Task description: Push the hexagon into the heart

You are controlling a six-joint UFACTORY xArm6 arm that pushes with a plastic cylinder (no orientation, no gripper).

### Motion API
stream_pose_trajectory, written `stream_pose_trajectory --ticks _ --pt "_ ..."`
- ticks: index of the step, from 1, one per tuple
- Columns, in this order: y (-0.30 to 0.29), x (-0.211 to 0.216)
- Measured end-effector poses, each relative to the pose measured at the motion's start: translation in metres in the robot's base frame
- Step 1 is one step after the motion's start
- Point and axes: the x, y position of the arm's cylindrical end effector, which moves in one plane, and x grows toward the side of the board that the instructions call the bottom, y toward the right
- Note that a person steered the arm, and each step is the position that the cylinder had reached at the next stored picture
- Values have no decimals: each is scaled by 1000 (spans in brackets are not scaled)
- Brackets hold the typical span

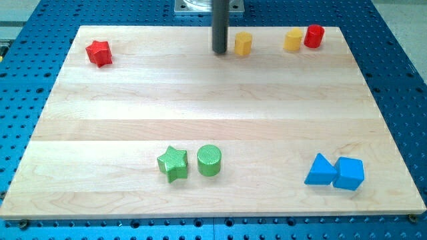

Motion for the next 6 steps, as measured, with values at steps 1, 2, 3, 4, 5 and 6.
stream_pose_trajectory --ticks 1,2,3,4,5,6 --pt "30 -10" --pt "54 -8" --pt "38 -8" --pt "-4 -8" --pt "50 -7" --pt "72 -7"
